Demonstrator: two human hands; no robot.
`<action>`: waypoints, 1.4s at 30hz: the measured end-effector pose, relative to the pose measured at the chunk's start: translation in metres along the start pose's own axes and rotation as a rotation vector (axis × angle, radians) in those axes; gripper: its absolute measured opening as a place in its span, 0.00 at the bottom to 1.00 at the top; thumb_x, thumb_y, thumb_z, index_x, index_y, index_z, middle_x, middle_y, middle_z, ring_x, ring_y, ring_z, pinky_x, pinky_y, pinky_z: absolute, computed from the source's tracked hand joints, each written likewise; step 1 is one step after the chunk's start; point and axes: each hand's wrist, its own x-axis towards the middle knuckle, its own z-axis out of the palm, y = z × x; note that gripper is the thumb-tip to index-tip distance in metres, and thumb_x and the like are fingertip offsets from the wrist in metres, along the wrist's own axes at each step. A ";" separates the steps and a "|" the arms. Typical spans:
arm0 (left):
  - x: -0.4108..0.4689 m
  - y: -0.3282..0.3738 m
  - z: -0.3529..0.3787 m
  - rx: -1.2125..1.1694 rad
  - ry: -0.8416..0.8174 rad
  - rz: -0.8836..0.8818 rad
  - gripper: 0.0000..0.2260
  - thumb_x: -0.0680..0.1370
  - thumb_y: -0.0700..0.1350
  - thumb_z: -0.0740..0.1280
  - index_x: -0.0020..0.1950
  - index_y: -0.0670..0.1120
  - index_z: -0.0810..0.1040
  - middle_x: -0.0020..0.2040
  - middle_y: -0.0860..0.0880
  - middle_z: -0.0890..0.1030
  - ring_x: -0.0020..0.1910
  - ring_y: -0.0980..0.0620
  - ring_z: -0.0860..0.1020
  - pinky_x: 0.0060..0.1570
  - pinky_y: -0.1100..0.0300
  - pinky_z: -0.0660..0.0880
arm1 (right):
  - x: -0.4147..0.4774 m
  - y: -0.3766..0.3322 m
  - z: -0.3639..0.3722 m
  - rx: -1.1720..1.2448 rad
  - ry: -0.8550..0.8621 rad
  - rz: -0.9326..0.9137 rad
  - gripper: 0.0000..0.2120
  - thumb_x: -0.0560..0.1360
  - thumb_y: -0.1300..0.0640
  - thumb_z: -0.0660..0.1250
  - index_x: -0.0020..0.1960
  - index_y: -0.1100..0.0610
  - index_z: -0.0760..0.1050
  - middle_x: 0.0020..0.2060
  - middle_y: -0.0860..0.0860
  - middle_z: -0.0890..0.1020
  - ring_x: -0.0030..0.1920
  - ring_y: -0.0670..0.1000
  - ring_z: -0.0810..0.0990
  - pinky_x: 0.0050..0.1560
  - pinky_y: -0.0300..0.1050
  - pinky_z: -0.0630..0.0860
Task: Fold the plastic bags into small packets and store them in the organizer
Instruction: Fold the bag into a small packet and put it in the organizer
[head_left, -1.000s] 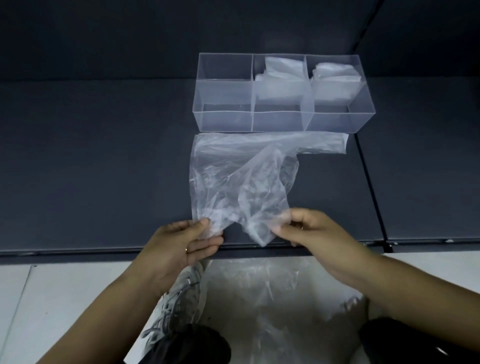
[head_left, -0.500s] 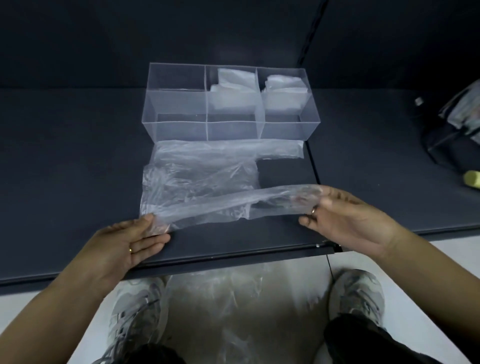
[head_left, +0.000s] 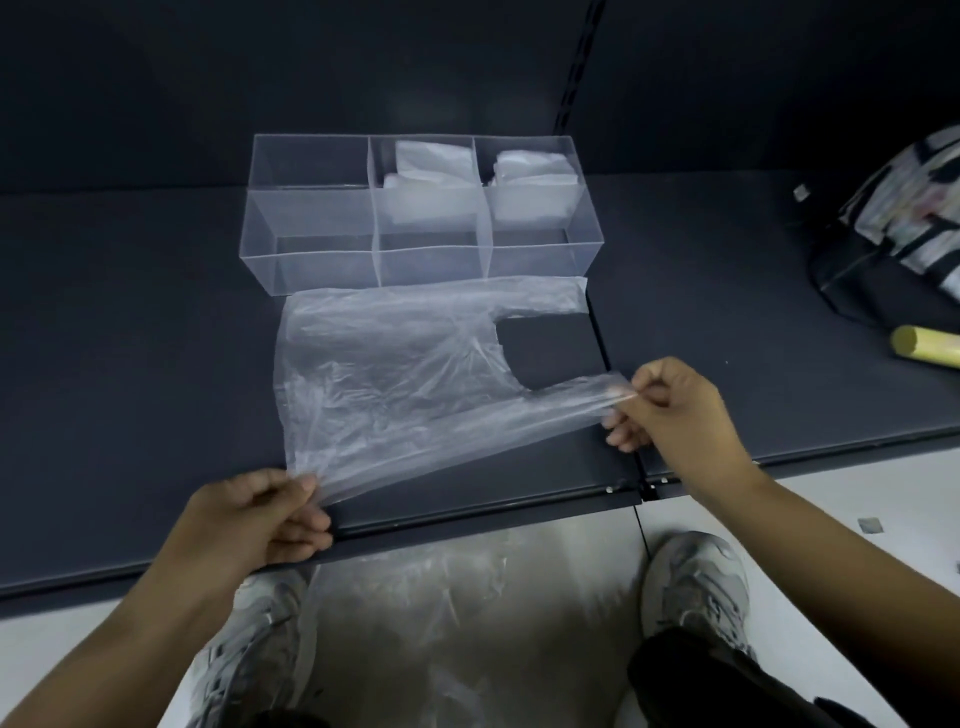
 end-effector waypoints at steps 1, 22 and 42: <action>0.000 -0.002 -0.002 0.030 -0.022 -0.014 0.07 0.76 0.42 0.69 0.47 0.38 0.79 0.35 0.39 0.83 0.31 0.45 0.83 0.25 0.64 0.76 | -0.002 0.001 -0.006 0.082 -0.079 0.078 0.09 0.75 0.70 0.66 0.43 0.58 0.69 0.29 0.55 0.81 0.27 0.50 0.81 0.27 0.39 0.77; 0.067 0.016 0.023 1.303 0.240 0.814 0.32 0.76 0.60 0.32 0.77 0.45 0.38 0.78 0.48 0.40 0.76 0.53 0.38 0.74 0.54 0.35 | -0.026 -0.004 0.181 -1.055 -0.327 -0.800 0.28 0.81 0.45 0.52 0.77 0.56 0.54 0.77 0.54 0.55 0.78 0.53 0.49 0.76 0.53 0.43; 0.003 -0.044 -0.016 1.318 -0.163 1.292 0.30 0.78 0.61 0.60 0.73 0.44 0.66 0.74 0.46 0.66 0.74 0.49 0.62 0.72 0.49 0.58 | -0.062 0.023 0.057 -0.962 -0.377 -0.869 0.31 0.72 0.37 0.64 0.68 0.54 0.70 0.72 0.53 0.66 0.71 0.54 0.63 0.71 0.51 0.60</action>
